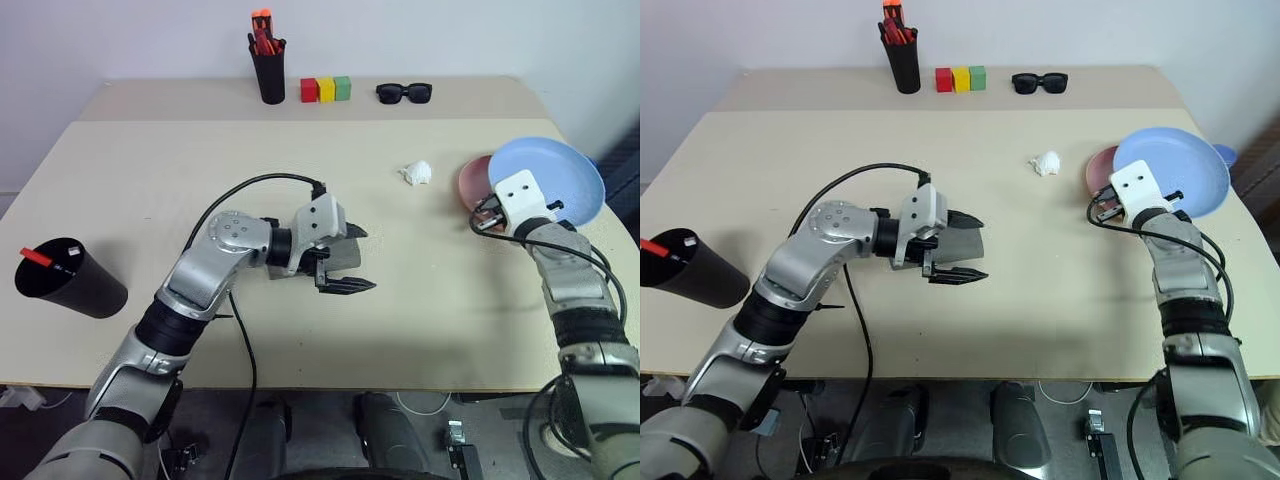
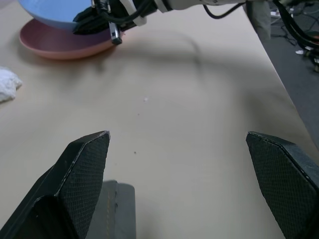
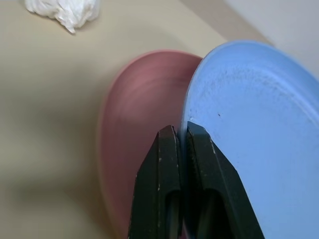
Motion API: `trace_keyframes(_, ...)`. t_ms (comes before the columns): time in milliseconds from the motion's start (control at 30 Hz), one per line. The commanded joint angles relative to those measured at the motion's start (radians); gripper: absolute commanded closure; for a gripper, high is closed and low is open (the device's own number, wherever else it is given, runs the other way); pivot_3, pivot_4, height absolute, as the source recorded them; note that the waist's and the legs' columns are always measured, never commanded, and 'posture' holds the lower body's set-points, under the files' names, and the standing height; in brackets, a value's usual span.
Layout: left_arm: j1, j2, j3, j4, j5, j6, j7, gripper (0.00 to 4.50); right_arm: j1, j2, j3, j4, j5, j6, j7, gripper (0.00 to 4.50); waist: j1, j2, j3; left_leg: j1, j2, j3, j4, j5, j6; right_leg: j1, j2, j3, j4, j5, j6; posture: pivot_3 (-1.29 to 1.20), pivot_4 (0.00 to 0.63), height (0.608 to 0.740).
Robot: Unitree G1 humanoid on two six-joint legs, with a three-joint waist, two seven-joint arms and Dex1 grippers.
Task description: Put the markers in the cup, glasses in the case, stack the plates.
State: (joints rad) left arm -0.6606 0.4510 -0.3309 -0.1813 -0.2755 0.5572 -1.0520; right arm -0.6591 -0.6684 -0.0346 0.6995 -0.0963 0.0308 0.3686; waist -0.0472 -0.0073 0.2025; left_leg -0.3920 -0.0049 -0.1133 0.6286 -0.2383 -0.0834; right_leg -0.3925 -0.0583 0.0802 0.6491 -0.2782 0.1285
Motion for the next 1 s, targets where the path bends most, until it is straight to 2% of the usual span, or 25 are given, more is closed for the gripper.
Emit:
trace_keyframes(33,0.007,0.009,0.036,-0.062,-0.023,0.020,0.024,0.00,-0.068,-0.001,0.008,0.087,-0.007,-0.073,0.028,3.83,0.000,0.000,0.000,0.000,0.000,0.000,0.000,0.000,0.000,0.000,0.000,0.000,0.000,0.000,0.000,0.00,0.150,0.740)
trace_keyframes(67,0.010,0.012,0.038,-0.067,-0.025,0.025,0.029,0.00,-0.081,0.002,0.012,0.109,-0.007,-0.085,0.029,3.53,0.000,0.000,0.000,0.000,0.000,0.000,0.000,0.000,0.000,0.000,0.000,0.000,0.000,0.000,0.000,0.00,0.150,0.740)
trace_keyframes(267,0.026,0.026,0.045,-0.087,-0.034,0.041,0.049,0.00,-0.125,0.027,0.002,0.160,0.007,-0.144,0.011,0.67,-0.004,0.000,0.000,0.000,0.000,0.000,0.000,0.000,0.000,0.000,0.000,0.000,0.000,0.000,0.000,0.00,0.150,0.740)
trace_keyframes(400,0.028,0.027,0.054,-0.082,-0.036,0.046,0.068,0.00,-0.179,0.089,-0.040,0.102,0.102,-0.153,0.081,0.67,-0.023,0.000,0.000,0.000,0.000,0.000,0.000,0.000,0.000,0.000,0.000,0.000,0.000,0.000,0.000,0.00,0.150,0.740)
trace_keyframes(567,0.035,0.032,0.063,-0.081,-0.034,0.051,0.088,0.00,-0.220,0.151,-0.028,0.077,0.147,-0.141,0.177,0.67,-0.023,0.000,0.000,0.000,0.000,0.000,0.000,0.000,0.000,0.000,0.000,0.000,0.001,0.000,0.000,0.00,0.150,0.740)
trace_keyframes(867,0.086,0.054,0.096,-0.174,-0.039,0.117,0.169,0.00,-0.364,0.250,0.039,0.331,0.074,-0.200,0.199,0.67,-0.023,0.000,0.000,0.000,0.000,-0.001,0.000,0.000,0.000,0.000,0.000,0.000,0.001,0.000,0.000,0.00,0.150,0.740)
trace_keyframes(1000,0.106,0.067,0.119,-0.221,-0.045,0.153,0.203,0.00,-0.410,0.281,0.055,0.434,0.035,-0.235,0.148,0.67,-0.024,0.000,0.000,0.000,0.000,-0.001,0.000,0.000,0.000,-0.001,0.000,0.000,0.001,0.000,0.000,0.00,0.150,0.740)
